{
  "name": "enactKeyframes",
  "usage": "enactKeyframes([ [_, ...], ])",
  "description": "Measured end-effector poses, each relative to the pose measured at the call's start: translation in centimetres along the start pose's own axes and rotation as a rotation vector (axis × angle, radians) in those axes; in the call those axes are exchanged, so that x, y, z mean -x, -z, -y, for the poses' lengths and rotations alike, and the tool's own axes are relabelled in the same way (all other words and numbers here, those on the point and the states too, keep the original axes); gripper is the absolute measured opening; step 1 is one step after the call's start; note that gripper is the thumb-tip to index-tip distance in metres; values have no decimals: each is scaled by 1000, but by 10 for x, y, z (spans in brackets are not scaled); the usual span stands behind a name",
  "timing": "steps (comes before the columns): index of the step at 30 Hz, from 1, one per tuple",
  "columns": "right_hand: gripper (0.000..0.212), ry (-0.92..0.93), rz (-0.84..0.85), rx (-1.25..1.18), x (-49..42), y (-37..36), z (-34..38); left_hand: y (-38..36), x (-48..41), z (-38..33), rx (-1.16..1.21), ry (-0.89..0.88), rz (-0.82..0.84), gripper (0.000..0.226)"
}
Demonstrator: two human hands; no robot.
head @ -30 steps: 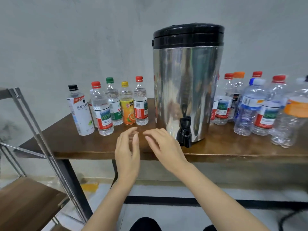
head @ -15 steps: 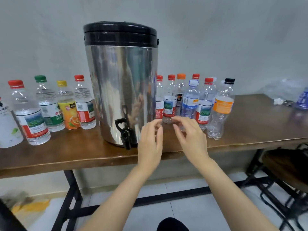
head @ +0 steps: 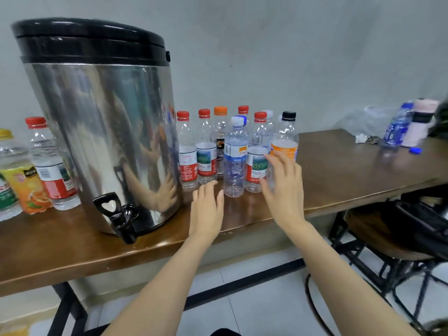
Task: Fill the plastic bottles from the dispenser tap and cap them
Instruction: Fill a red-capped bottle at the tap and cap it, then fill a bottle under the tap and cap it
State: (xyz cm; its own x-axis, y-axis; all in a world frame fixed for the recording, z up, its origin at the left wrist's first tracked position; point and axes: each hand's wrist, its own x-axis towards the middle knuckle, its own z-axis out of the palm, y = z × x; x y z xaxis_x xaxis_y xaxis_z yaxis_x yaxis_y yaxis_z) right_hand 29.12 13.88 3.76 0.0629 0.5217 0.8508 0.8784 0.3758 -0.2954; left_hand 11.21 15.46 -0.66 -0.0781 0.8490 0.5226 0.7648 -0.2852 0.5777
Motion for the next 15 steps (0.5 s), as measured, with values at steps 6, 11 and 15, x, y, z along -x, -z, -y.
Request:
enactKeyframes([
  [6,92,-263,-33,72,-40,-7,-14,1,2,-1,28,7,-5,40],
  [11,103,-389,71,50,-63,-9,-20,0,4,-2,-15,-45,-5,38],
  [15,102,-408,106,5,-65,-8,-19,0,5,-2,-20,-54,1,36],
])
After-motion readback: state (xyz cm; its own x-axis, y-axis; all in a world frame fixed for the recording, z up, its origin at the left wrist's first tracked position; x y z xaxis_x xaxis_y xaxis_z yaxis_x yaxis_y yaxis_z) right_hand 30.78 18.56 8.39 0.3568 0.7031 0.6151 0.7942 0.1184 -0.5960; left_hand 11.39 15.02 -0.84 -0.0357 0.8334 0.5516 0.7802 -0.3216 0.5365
